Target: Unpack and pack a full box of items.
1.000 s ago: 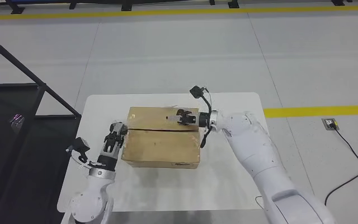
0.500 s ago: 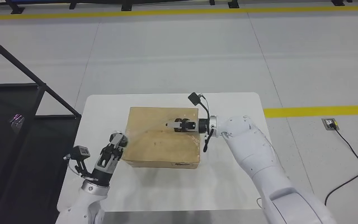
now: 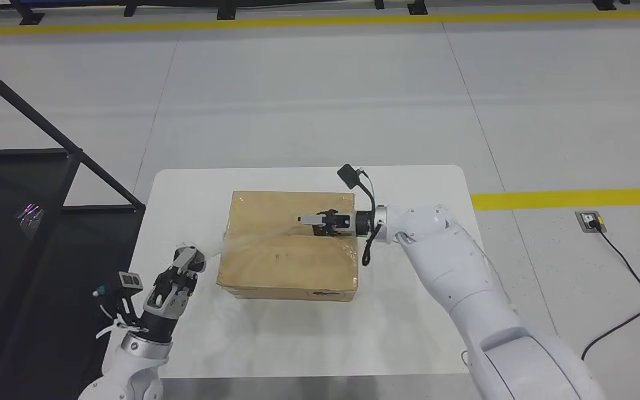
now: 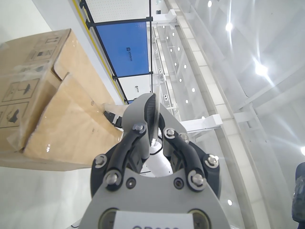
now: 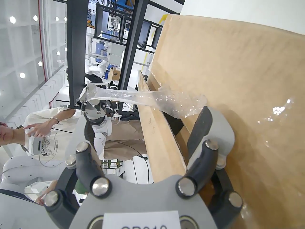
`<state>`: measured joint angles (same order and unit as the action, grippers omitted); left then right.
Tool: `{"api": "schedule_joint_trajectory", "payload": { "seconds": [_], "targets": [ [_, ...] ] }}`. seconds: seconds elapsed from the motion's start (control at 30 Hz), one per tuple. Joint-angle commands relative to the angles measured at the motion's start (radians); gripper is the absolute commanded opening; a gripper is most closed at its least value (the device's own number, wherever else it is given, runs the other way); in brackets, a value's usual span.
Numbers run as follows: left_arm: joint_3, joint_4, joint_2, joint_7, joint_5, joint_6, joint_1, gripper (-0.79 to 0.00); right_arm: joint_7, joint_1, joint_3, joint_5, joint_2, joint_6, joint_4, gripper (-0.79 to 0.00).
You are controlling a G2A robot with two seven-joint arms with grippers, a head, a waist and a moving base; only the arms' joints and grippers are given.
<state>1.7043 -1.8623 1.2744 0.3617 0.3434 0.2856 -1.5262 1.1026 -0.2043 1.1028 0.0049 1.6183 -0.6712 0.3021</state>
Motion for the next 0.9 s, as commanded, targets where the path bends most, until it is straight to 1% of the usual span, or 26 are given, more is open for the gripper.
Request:
{"api": "schedule_joint_trajectory", "payload": {
  "seconds": [0.0,0.17,0.27,0.37,0.47,0.5,0.53,0.57,0.6,0.67,0.73,0.77,0.87],
  "targets": [
    [-0.002,0.004,0.000,-0.002,-0.001,-0.003,0.005,-0.785,0.000,0.000,0.000,0.000,0.000,0.000,0.000,0.000],
    [-0.015,0.010,0.000,-0.010,-0.011,-0.011,0.021,-0.785,-0.006,-0.003,-0.001,-0.002,0.000,0.002,0.005,0.000],
    [-0.025,0.008,0.001,-0.037,-0.017,-0.006,0.033,-0.785,-0.112,-0.050,0.003,-0.004,-0.002,-0.005,0.102,0.000],
    [-0.036,-0.001,0.003,-0.055,-0.018,-0.002,0.042,-0.785,-0.206,-0.108,0.047,0.061,-0.014,-0.023,0.184,0.000],
    [-0.045,-0.009,0.004,-0.075,-0.032,0.005,0.046,-0.785,-0.202,-0.172,0.104,0.180,-0.030,-0.027,0.275,0.000],
    [-0.050,-0.010,0.004,-0.080,-0.038,0.007,0.047,-0.785,-0.175,-0.196,0.121,0.227,-0.035,-0.019,0.309,0.000],
    [-0.053,-0.011,0.005,-0.086,-0.043,0.008,0.049,-0.785,-0.123,-0.217,0.137,0.288,-0.039,0.014,0.340,0.000],
    [-0.057,-0.012,0.005,-0.093,-0.048,0.008,0.052,-0.785,-0.046,-0.238,0.160,0.359,-0.048,0.067,0.377,0.000],
    [-0.058,-0.012,0.005,-0.095,-0.049,0.006,0.054,-0.785,-0.007,-0.248,0.170,0.386,-0.052,0.095,0.392,0.000],
    [-0.061,-0.014,0.006,-0.101,-0.052,0.002,0.061,-0.785,0.114,-0.268,0.192,0.457,-0.065,0.206,0.420,0.000],
    [-0.066,-0.016,0.006,-0.102,-0.053,-0.003,0.068,-0.785,0.228,-0.276,0.207,0.496,-0.077,0.309,0.429,0.000],
    [-0.069,-0.017,0.006,-0.098,-0.055,-0.005,0.069,-0.785,0.266,-0.276,0.212,0.502,-0.083,0.352,0.424,0.000],
    [-0.076,-0.017,0.004,-0.078,-0.067,-0.006,0.067,-0.785,0.322,-0.283,0.218,0.493,-0.097,0.414,0.407,0.000]
  ]
}}
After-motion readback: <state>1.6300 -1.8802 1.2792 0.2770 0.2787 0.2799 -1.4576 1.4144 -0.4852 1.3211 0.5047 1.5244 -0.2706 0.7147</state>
